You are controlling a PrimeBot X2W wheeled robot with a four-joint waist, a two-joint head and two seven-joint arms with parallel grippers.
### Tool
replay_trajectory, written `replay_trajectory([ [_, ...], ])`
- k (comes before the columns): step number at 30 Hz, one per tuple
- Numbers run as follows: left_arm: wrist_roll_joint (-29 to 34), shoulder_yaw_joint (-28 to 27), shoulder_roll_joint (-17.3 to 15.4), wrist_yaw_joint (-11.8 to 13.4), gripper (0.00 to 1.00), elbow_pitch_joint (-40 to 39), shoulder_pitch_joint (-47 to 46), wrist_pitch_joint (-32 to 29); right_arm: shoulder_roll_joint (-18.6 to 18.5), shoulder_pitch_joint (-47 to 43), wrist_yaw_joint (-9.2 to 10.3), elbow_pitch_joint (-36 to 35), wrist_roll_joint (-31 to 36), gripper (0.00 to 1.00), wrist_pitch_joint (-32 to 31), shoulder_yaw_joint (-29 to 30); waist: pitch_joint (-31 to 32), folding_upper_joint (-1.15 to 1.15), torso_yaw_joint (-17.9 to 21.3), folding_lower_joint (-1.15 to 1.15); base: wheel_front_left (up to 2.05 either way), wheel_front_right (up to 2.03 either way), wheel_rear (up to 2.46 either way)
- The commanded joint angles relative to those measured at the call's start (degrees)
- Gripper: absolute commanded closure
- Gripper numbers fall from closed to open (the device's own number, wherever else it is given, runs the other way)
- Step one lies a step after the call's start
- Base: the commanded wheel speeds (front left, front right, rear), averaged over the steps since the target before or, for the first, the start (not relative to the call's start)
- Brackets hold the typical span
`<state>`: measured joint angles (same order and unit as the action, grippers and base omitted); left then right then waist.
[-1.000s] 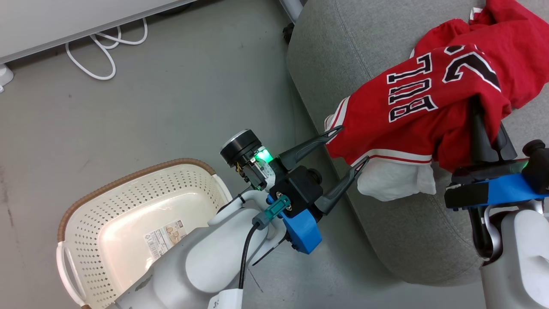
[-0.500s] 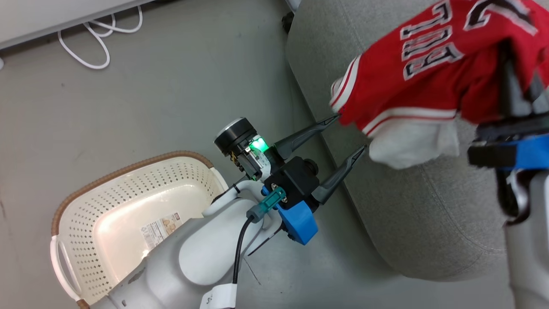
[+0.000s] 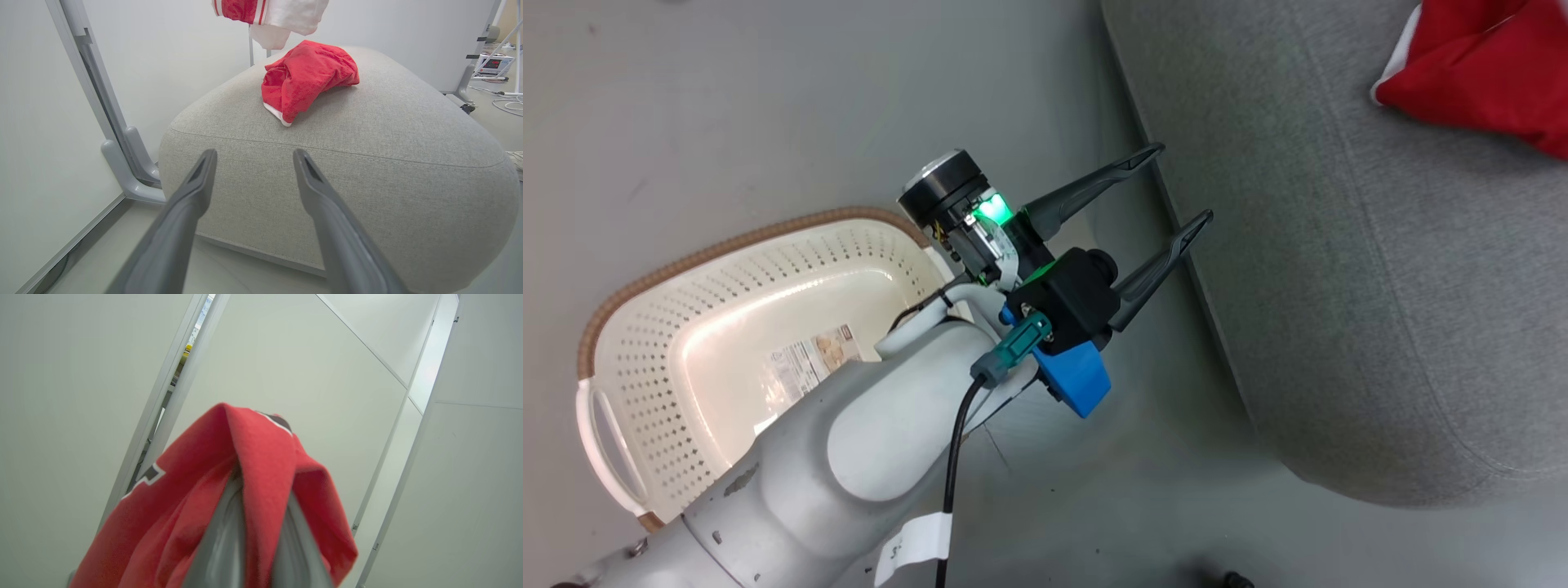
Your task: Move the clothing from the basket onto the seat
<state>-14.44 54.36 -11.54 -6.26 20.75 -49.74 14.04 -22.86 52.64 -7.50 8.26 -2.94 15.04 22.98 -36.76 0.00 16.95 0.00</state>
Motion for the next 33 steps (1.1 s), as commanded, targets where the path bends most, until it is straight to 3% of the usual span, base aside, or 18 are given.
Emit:
replay_trajectory([
  [1,0.4,-0.1,-0.3,0.2,0.00,-0.3,-1.0,-0.1,-0.6,0.7,0.01,0.3,-0.3,1.00,0.2,0.4,-2.1,0.00,-0.6,0.00,0.00,0.00,0.00],
  [4,0.8,0.1,-0.6,0.2,0.00,-1.2,-2.1,-0.4,-3.6,1.4,0.01,2.9,-0.6,1.00,0.2,4.0,-4.2,0.00,-1.0,0.00,0.00,0.00,0.00],
  [7,1.1,0.2,-0.8,0.2,0.00,-1.8,-2.9,-0.6,-4.1,0.2,0.01,5.8,-0.5,1.00,0.2,7.0,-5.8,0.00,-1.1,0.00,0.00,0.00,0.00],
  [19,1.1,1.0,-1.7,0.2,0.00,-3.1,-3.9,-0.7,3.9,-5.1,0.01,16.0,3.3,1.00,0.2,9.1,-8.1,0.00,-1.3,0.00,0.00,0.00,0.00],
  [30,0.6,1.2,-2.3,0.7,0.00,-3.1,-4.5,-0.9,6.5,-8.2,0.01,21.0,1.8,1.00,0.2,8.4,-8.2,0.00,-1.3,0.00,0.00,0.00,0.00],
  [31,0.5,1.2,-2.4,0.7,0.00,-2.9,-4.4,-0.8,6.5,-8.6,0.01,20.4,1.6,0.57,0.2,8.3,-7.9,0.00,-1.2,0.00,0.00,0.00,0.00],
  [32,0.5,1.2,-2.3,0.8,0.00,-2.8,-4.3,-0.7,6.5,-9.0,0.01,19.9,1.4,0.04,0.2,8.2,-7.5,0.00,-1.1,0.00,0.00,0.00,0.00],
  [33,0.3,1.2,-2.3,1.0,0.00,-2.7,-4.1,-0.5,6.7,-9.7,0.01,19.5,1.2,0.00,0.2,8.1,-7.1,0.00,-1.0,0.00,0.00,0.00,0.00],
])
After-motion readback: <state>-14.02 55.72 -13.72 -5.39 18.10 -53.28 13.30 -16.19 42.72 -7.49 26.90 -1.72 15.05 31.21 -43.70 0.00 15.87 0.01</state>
